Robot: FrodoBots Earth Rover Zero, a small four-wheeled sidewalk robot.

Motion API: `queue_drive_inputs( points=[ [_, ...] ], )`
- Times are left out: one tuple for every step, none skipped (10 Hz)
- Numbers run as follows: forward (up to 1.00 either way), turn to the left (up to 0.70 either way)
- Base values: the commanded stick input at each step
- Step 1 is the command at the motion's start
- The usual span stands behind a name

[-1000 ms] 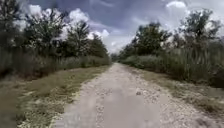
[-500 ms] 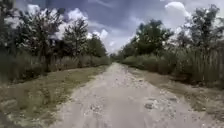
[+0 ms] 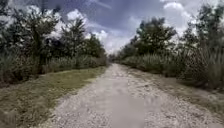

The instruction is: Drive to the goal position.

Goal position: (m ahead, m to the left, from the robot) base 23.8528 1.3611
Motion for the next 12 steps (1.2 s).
queue_drive_inputs(
  points=[
    [0.85, 0.0],
    [0.85, 0.0],
    [0.85, 0.0],
    [0.85, 0.0],
    [0.85, 0.0],
    [0.85, 0.0],
    [0.85, 0.0],
    [0.85, 0.0],
    [0.85, 0.0],
    [0.85, 0.0],
    [0.85, 0.0],
    [0.85, 0.0]
  ],
)
